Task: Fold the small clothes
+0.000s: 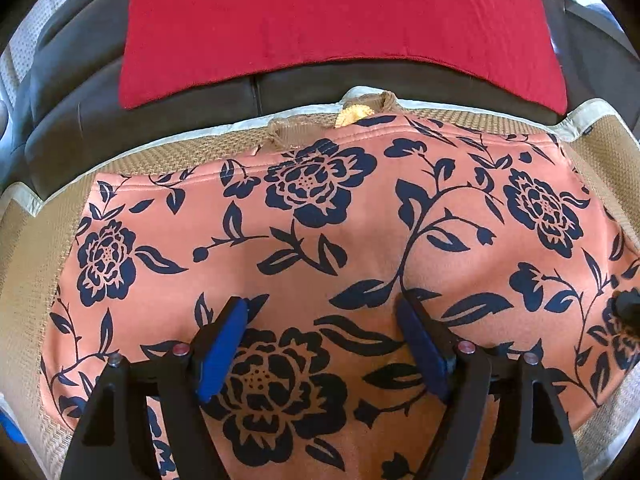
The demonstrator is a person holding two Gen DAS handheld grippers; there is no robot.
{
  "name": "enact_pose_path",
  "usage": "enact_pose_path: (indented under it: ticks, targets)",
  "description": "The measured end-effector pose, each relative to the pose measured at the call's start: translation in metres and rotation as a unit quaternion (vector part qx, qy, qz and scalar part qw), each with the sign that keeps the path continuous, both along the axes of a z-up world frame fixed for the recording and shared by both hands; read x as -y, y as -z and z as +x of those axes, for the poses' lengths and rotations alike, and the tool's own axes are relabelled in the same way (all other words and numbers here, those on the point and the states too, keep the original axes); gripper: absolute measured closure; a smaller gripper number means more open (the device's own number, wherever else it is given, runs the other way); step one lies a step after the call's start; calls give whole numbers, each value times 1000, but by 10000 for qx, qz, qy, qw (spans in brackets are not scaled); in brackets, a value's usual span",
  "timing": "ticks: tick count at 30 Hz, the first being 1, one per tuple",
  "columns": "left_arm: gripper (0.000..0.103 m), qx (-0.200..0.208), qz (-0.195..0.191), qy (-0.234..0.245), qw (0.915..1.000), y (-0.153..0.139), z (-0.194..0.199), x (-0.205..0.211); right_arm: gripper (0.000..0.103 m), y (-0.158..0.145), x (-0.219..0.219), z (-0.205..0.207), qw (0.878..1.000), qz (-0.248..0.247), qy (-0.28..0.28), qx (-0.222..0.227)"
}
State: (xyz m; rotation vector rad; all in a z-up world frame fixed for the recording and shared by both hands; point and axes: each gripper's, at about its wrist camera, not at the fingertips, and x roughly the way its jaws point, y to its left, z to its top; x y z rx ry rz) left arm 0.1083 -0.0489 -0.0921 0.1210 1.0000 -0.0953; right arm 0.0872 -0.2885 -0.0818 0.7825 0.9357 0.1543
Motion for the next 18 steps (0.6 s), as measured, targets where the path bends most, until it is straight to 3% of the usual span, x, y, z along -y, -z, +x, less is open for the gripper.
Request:
enact_pose_path:
  ticks: [2, 4, 6, 8, 11, 13, 14, 16, 18]
  targets:
    - [23, -5, -5, -3, 10000, 1, 0, -1, 70, 9, 16, -5, 9989, 417, 168, -104]
    - [23, -9, -13, -3, 10000, 1, 1, -1, 64, 3, 32, -10, 9980, 560, 286, 104]
    - [23, -13, -5, -12, 10000, -1, -2, 3, 26, -3, 44, -4, 9974, 608, 318, 209]
    - [23, -6, -6, 2, 10000, 1, -1, 1, 23, 2, 50, 22, 9962, 862, 33, 118]
    - [23, -23, -20, -24, 10000, 1, 0, 0, 23, 12, 49, 69, 9951, 824, -492, -251]
    - [23, -10, 11, -26, 10000, 0, 0, 0, 40, 18, 37, 98, 9885, 944, -1079, -483]
    - [23, -1, 18, -32, 10000, 1, -1, 0, 81, 16, 32, 107, 9882, 741, -1209, -586]
    - [23, 2, 2, -39, 10000, 1, -1, 0, 89, 6, 25, 113, 9891, 454, -1284, -561]
    - [23, 4, -30, -47, 10000, 0, -2, -1, 91, -25, 14, 105, 9931, -199, -1150, -129]
